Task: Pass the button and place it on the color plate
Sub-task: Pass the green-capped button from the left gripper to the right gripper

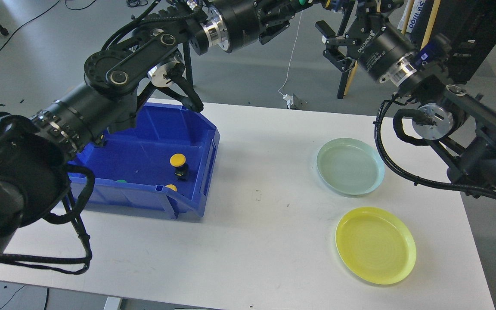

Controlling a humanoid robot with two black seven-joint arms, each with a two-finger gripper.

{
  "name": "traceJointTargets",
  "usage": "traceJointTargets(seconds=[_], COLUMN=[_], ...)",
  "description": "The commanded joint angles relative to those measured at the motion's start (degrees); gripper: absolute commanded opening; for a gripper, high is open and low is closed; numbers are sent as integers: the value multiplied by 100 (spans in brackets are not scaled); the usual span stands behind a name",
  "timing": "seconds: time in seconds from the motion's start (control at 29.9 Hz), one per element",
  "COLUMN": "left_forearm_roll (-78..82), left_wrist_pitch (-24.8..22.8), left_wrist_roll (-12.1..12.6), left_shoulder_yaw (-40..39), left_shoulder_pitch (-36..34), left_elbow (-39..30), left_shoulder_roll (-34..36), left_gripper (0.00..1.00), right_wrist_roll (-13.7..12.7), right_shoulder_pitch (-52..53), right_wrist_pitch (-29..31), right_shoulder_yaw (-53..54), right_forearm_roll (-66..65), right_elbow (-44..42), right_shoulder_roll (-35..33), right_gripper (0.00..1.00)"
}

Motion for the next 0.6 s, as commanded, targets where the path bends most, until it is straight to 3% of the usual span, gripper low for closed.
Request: traceJointTargets(seconds=[0.0, 0.27, 0.4, 0.57], left_forearm_roll=[-8, -9, -9, -9], left_wrist_pitch=[0, 0, 0, 0], left_wrist_roll=[0, -9, -9, -9], left_shoulder_yaw=[-3, 15, 24, 15], left_shoulder_pitch=[-10, 8, 17, 25], left_elbow=[89, 97, 97, 106], left_shoulder_roll=[-35, 0, 0, 0], left_gripper=[23, 24, 24, 24], right_wrist_roll=[47, 144, 135, 91], right_shoulder_pitch=[13, 92, 153, 206], right_wrist_pitch=[-44, -132, -123, -62], right_shoulder_yaw=[6, 24, 6, -11], right_forearm_roll=[0, 9, 9, -27], right_elbow=[-27, -97, -106, -106], right_shoulder_roll=[74, 65, 65, 83], right_gripper=[96, 82, 80, 62])
